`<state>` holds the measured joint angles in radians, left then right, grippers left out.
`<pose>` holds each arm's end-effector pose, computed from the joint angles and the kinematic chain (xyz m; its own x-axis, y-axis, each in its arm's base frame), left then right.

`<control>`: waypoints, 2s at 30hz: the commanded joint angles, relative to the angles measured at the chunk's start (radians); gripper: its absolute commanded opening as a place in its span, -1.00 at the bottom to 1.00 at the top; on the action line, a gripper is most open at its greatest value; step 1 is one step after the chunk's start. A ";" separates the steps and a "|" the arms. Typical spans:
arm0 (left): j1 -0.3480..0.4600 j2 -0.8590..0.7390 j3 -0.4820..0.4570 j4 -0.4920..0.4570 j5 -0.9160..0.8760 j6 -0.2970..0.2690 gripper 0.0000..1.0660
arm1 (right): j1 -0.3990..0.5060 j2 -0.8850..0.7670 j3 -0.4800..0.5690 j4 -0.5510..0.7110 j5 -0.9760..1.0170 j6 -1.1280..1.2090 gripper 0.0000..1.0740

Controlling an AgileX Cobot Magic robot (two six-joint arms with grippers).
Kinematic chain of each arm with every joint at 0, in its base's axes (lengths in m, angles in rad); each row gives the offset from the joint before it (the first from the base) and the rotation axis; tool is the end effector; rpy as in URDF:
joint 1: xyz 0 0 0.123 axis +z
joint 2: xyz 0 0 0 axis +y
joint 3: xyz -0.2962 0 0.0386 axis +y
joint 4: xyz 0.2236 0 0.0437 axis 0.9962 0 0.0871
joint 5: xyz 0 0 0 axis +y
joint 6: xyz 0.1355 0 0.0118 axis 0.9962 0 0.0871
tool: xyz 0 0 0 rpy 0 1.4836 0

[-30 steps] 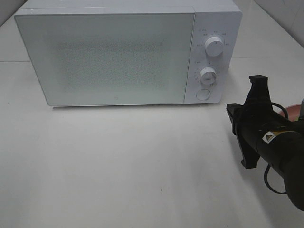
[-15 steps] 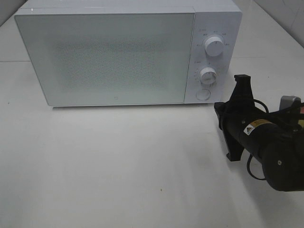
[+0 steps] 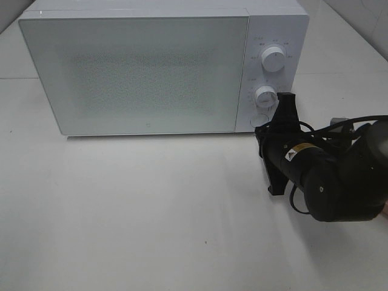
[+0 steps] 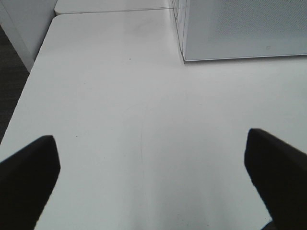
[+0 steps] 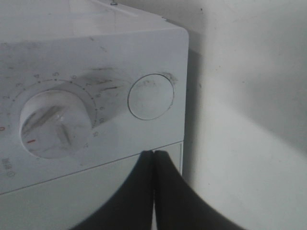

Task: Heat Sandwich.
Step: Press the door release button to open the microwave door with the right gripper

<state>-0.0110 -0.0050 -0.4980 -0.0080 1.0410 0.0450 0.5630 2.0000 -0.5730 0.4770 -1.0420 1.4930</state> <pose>0.0008 -0.0009 0.2469 -0.4346 0.0457 -0.8995 0.0350 0.9988 0.0339 0.3255 0.1417 0.1183 -0.1212 0.9921 0.0315 0.3169 0.0086 0.9484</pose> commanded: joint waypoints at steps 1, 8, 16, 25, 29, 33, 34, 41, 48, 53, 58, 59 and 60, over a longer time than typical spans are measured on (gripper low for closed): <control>0.003 -0.028 0.003 -0.001 -0.004 -0.003 0.96 | -0.030 0.016 -0.058 -0.028 0.026 -0.003 -0.99; 0.003 -0.028 0.003 -0.001 -0.004 -0.003 0.96 | -0.076 0.053 -0.127 -0.040 0.096 -0.011 -0.99; 0.003 -0.028 0.003 -0.001 -0.004 -0.003 0.96 | -0.088 0.098 -0.190 -0.036 0.110 -0.022 -0.99; 0.003 -0.028 0.003 -0.001 -0.004 -0.003 0.96 | -0.111 0.116 -0.232 -0.011 0.101 -0.051 -0.99; 0.003 -0.028 0.003 -0.001 -0.004 -0.003 0.96 | -0.111 0.121 -0.248 0.000 0.060 -0.052 -0.99; 0.003 -0.028 0.003 -0.001 -0.004 -0.003 0.96 | -0.111 0.121 -0.258 0.006 -0.001 -0.057 -0.99; 0.003 -0.028 0.003 -0.001 -0.004 -0.003 0.96 | -0.111 0.121 -0.258 0.007 -0.018 -0.057 -0.99; 0.003 -0.028 0.003 -0.001 -0.004 -0.003 0.96 | -0.111 0.132 -0.280 0.036 -0.061 -0.097 -0.99; 0.003 -0.028 0.003 -0.001 -0.004 -0.003 0.96 | -0.126 0.198 -0.398 0.025 -0.110 -0.100 -0.99; 0.003 -0.028 0.003 -0.001 -0.004 -0.003 0.96 | -0.134 0.200 -0.409 0.020 -0.126 -0.100 -0.99; 0.003 -0.028 0.003 -0.001 -0.004 -0.003 0.96 | -0.134 0.200 -0.409 0.011 -0.120 -0.100 -0.99; 0.003 -0.028 0.003 -0.001 -0.004 -0.003 0.96 | -0.134 0.200 -0.409 0.010 -0.120 -0.100 -0.99; 0.003 -0.028 0.003 -0.001 -0.004 -0.003 0.96 | -0.134 0.200 -0.409 0.010 -0.120 -0.100 -0.99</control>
<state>-0.0110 -0.0050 -0.4980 -0.0080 1.0410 0.0450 0.4760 2.1880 -0.8680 0.5580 -0.9480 1.3930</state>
